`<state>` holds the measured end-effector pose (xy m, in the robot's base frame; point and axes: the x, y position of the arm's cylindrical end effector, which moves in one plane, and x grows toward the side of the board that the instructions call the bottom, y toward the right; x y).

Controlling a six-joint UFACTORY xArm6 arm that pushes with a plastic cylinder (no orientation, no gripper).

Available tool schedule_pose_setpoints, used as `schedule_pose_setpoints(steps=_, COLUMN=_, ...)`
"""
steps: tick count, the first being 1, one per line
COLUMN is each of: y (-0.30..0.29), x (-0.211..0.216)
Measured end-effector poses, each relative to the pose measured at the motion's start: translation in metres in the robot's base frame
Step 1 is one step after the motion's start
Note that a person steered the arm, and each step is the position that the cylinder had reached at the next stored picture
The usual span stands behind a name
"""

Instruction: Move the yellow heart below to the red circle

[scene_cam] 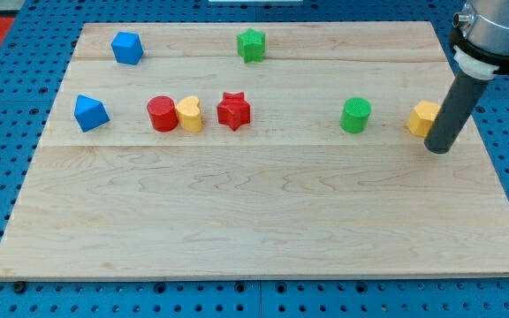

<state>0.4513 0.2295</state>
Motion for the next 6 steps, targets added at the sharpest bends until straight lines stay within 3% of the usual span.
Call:
schedule_pose_setpoints(steps=4, y=0.007, x=-0.039)
schedule_pose_setpoints(steps=6, y=-0.027, x=-0.145)
